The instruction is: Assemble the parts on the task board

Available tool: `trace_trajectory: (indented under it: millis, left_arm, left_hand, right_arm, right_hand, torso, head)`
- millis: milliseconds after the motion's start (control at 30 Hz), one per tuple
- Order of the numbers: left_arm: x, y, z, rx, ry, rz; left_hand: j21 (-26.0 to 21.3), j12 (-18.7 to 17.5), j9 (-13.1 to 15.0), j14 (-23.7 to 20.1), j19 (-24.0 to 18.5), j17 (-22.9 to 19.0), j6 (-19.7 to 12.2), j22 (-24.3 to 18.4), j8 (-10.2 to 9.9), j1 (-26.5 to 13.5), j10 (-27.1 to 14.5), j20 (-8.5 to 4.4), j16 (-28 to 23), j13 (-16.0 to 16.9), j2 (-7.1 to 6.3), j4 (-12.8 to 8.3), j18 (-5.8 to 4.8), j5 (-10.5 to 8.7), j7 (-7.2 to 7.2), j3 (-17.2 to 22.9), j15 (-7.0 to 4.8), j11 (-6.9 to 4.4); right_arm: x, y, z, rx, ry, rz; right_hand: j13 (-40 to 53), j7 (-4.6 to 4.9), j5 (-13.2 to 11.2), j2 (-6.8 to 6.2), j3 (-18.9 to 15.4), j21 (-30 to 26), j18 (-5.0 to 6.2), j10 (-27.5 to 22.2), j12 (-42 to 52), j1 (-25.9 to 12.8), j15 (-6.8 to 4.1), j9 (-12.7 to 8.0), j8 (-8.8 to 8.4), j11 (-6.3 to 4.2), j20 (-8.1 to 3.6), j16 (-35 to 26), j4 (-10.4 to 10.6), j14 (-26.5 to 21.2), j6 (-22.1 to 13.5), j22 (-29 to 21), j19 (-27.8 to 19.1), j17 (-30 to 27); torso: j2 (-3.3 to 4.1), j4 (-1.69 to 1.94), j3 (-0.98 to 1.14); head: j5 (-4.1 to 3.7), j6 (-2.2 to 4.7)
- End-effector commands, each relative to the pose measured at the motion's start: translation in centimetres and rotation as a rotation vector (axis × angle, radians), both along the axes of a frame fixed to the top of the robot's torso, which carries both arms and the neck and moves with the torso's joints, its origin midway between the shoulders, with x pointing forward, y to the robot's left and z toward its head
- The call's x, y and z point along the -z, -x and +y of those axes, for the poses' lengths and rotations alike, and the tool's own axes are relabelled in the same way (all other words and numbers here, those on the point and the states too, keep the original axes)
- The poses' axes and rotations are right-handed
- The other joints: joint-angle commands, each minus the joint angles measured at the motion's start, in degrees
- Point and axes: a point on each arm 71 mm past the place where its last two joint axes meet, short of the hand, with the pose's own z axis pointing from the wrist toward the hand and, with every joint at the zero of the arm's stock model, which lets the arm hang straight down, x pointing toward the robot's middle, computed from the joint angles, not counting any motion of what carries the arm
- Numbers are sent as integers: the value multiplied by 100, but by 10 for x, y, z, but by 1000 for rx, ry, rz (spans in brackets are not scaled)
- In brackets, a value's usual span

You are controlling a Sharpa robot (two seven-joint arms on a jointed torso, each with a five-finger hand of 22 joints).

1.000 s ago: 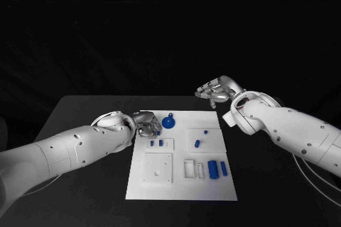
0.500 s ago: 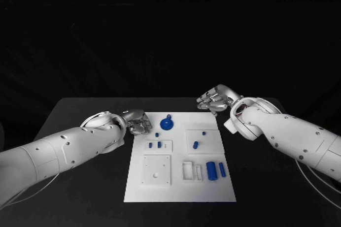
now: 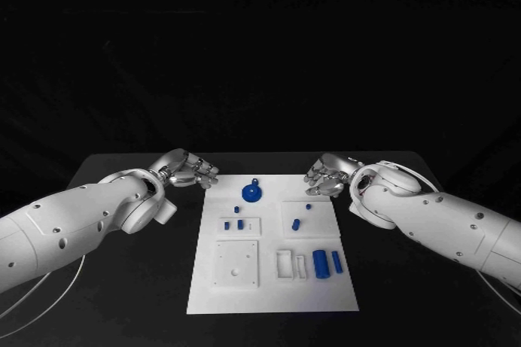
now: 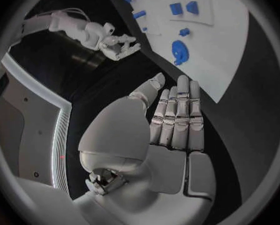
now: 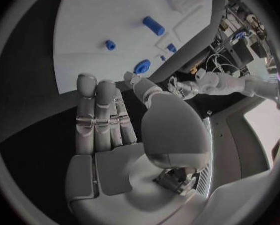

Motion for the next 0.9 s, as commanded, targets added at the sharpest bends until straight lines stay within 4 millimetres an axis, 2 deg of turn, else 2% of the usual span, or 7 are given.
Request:
trace_trajectory:
  millis: [33,100,167,267,400,667,900]
  left_arm:
    - [-8,5,-2,-12,278,63]
    - [-10,7,-1,-13,332,75]
    - [-11,9,-1,-14,371,82]
    - [-13,11,0,-13,412,86]
    - [-14,12,1,-16,436,88]
    - [-14,13,3,-14,447,94]
    - [-14,13,4,-13,445,96]
  left_hand:
    - [-309,10,-4,57,47,-51,-92,-375,-14,-19,-95,93,-652,-3,44,85,12,-22,7,-71,89,30]
    - [-341,12,-4,74,-29,-45,-102,-722,-4,-53,-108,172,-1140,-4,75,160,14,-47,4,-141,164,46]
    - [-323,14,-4,240,-97,-10,-126,-1399,3,29,-123,253,-1806,-2,111,190,30,-51,-9,-228,222,46]
    - [-330,16,-5,70,-223,-33,-111,-1971,8,-11,-109,327,-1997,-2,108,237,-26,-71,-8,-319,303,60]
    - [-317,9,-12,-178,-209,-54,-131,-3103,11,-6,-107,414,-2000,-6,129,223,-44,-72,-30,-391,399,80]
    - [-293,17,-6,-142,-36,-53,-124,-3755,13,-1,-109,380,-2003,-6,151,105,-54,-4,7,-344,369,89]
    - [-283,17,-6,-108,10,-52,-121,-3849,15,-1,-95,363,-2002,-5,168,77,-54,3,7,-337,356,83]
  right_arm:
    - [8,5,1,-2,164,3]
    - [11,7,3,-5,183,2]
    - [13,9,3,-6,196,1]
    - [17,11,4,-8,213,2]
    - [22,13,6,-15,226,10]
    - [32,18,11,-27,227,14]
    - [38,19,14,-21,220,-9]
  right_hand:
    - [-9,-3,-138,-54,-139,-185,150,-101,-15,61,45,0,-17,20,73,-45,55,-14,-81,82,201,-34]
    - [-10,-10,-170,-70,-241,-252,170,-116,-15,118,49,0,-17,21,85,-47,115,-15,-86,37,218,-55]
    - [-10,-5,-175,-70,-288,-265,173,-118,-16,142,49,0,-18,22,85,-42,149,-9,-82,20,227,-67]
    - [-10,-1,-179,-80,-326,-283,174,-113,-15,162,50,1,-14,22,87,-36,202,-8,-69,-7,229,-88]
    - [-10,4,-181,-79,-330,-280,173,-101,-13,160,48,2,-14,21,86,-36,216,-5,-51,-11,232,-93]
    - [-11,-6,-127,-88,-203,-248,157,-45,-18,153,33,0,-18,6,68,-31,261,14,21,-45,235,-122]
    - [-13,-55,-208,-125,447,-126,123,151,-19,92,-16,4,-15,-51,23,-23,257,58,247,-41,245,-135]
  torso:
    - [3,4,-10]
    - [11,-7,-13]
    - [9,-10,-17]
    - [5,-9,-16]
    - [9,-11,-10]
    - [13,-9,-3]
    - [9,1,-3]
  head:
    - [5,11]
    - [11,13]
    - [15,10]
    - [24,12]
    - [39,9]
    - [39,-4]
    - [52,-18]
